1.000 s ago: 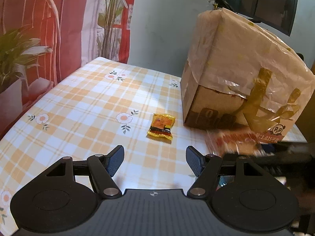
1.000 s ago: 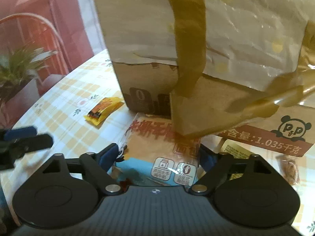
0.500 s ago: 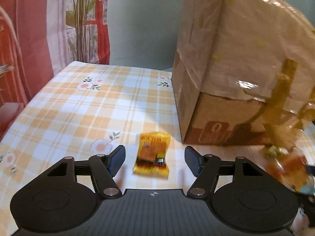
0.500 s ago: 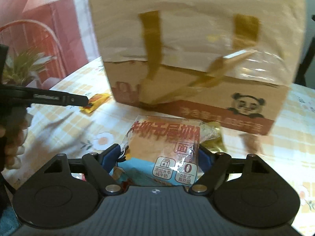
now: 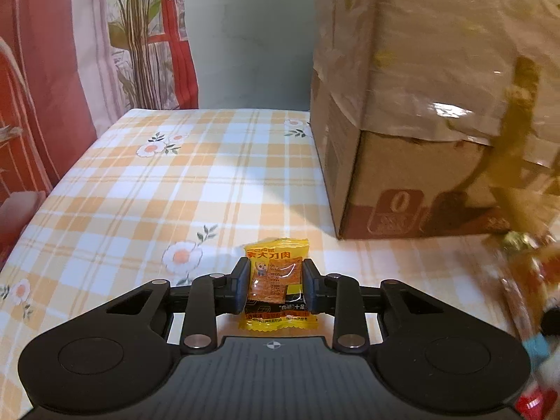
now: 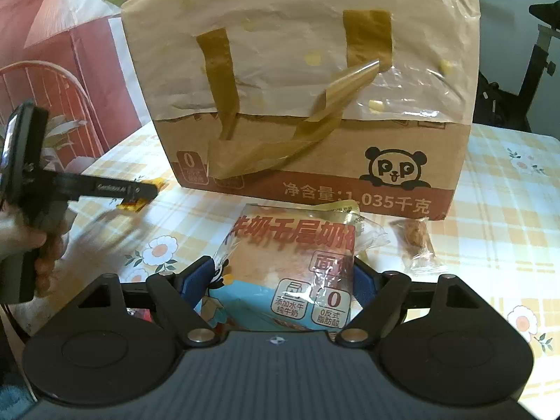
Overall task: Organize snacks
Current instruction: 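Lower the left tool onto the yellow candy packet and close it, then carry both snacks over the box and open both tools to drop them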
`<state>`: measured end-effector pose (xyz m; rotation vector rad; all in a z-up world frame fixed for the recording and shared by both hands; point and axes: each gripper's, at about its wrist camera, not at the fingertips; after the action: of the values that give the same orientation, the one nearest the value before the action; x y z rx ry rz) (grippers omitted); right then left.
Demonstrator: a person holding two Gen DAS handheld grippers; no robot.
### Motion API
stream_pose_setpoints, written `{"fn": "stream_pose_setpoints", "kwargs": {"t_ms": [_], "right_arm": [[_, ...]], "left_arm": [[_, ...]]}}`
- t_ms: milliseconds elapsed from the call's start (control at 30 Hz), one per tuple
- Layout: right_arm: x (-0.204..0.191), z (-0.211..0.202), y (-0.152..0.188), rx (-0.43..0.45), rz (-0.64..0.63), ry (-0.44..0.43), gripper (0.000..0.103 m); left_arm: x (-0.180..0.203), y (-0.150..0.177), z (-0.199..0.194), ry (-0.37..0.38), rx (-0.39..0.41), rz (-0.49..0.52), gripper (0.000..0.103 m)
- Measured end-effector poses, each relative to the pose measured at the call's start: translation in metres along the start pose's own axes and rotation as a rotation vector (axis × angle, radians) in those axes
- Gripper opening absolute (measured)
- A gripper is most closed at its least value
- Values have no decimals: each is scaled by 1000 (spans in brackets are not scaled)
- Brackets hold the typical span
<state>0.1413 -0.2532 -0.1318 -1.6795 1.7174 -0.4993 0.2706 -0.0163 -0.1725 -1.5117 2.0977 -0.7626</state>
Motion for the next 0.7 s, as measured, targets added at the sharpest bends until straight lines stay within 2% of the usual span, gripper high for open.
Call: {"fn": "stream_pose_setpoints", "kwargs": {"t_ms": [333,567,700], "right_arm": [[-4,-5,4,0,4,-49,82],[-15,-15,3,20,-42,-81,82],[-12,-29,-1,64,-48,-85,82]], "left_arm": [[10,20,-51,57,47,-77,33],[22,30,-79,83,88,-91,33],[25,24,-94,80,136,-75,33]]}}
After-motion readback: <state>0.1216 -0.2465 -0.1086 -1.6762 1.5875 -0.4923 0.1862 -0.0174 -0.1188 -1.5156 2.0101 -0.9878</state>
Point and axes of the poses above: each gripper's, at about its wrist camera, not at the fingertips, and z roughly the way its jaws point, x to its right, y to its underside, and after that the axes turned 4 degrees about -x, right-handed
